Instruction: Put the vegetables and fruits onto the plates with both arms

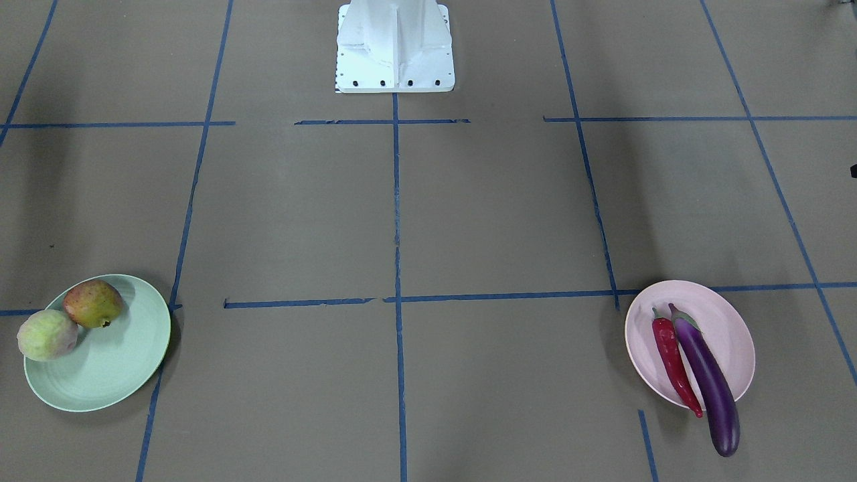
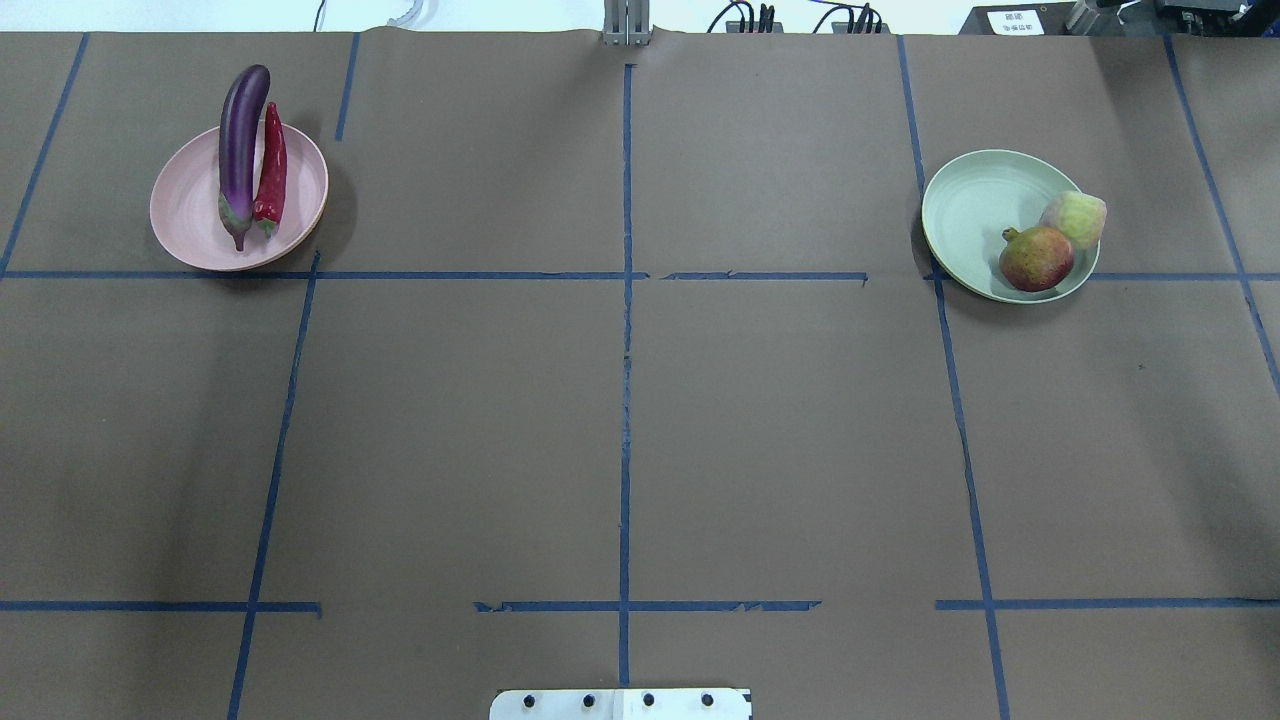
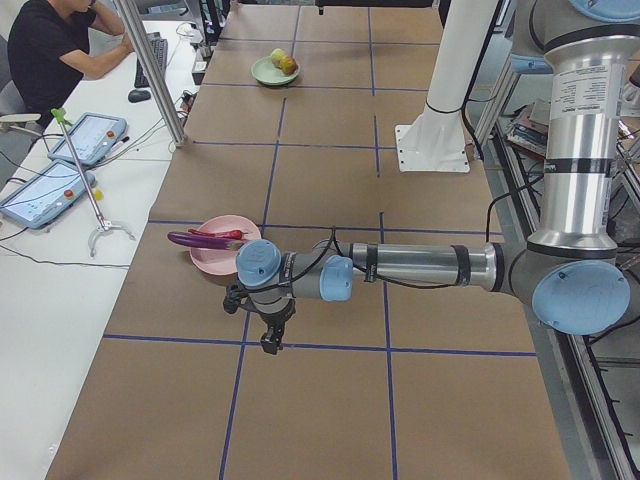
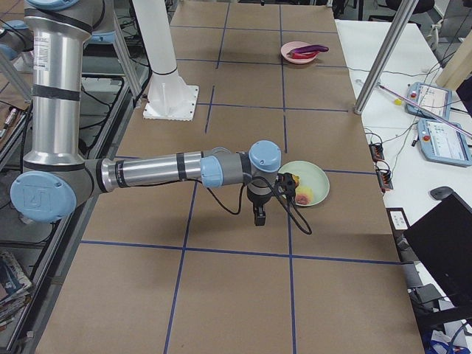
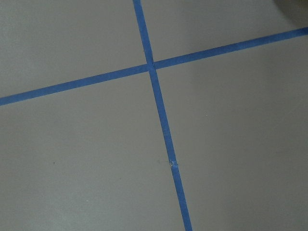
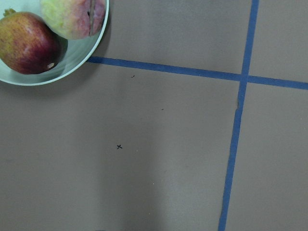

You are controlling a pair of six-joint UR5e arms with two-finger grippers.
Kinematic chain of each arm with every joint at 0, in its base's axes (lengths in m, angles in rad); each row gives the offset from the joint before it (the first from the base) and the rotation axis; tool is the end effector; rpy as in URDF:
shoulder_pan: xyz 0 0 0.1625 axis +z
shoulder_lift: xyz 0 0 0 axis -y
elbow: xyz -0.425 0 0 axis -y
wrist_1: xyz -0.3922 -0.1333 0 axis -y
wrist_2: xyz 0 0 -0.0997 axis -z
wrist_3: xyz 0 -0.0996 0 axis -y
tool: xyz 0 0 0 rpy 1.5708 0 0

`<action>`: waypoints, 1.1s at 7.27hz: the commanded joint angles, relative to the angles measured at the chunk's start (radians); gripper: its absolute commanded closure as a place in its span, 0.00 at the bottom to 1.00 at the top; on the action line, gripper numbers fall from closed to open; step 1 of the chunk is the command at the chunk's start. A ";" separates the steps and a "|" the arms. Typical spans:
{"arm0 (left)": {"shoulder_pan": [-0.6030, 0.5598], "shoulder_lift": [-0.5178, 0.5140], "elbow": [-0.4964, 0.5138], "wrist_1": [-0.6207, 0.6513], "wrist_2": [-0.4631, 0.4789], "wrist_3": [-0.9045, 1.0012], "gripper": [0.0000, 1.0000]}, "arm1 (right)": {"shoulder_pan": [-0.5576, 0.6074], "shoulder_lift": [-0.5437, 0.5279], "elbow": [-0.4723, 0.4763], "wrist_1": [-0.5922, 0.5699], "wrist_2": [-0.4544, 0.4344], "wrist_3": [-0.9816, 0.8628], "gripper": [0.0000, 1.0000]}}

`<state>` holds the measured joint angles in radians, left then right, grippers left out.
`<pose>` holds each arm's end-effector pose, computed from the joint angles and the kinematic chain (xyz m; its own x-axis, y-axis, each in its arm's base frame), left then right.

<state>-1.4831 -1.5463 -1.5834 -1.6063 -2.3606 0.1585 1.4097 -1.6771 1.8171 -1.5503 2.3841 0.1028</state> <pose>-0.0200 -0.4867 0.6598 0.6772 0.2346 -0.6974 -0.1969 0.9710 0.1354 -0.0125 -0.4565 0.5820 0.6723 -0.1236 0.7298 0.0898 0.9923 0.0854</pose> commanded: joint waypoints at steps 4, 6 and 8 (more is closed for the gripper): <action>0.003 -0.017 -0.059 -0.001 0.003 0.003 0.00 | 0.000 -0.004 -0.007 0.013 0.018 -0.002 0.00; 0.001 -0.040 -0.101 -0.007 0.004 0.012 0.00 | -0.003 -0.006 -0.053 0.009 0.020 -0.006 0.00; -0.008 -0.060 -0.113 -0.010 0.021 0.012 0.00 | -0.009 0.002 -0.065 0.016 0.012 -0.014 0.00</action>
<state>-1.4864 -1.5972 -1.6825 -1.6139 -2.3509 0.1697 1.4041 -1.6802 1.7595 -1.5384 2.3993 0.0930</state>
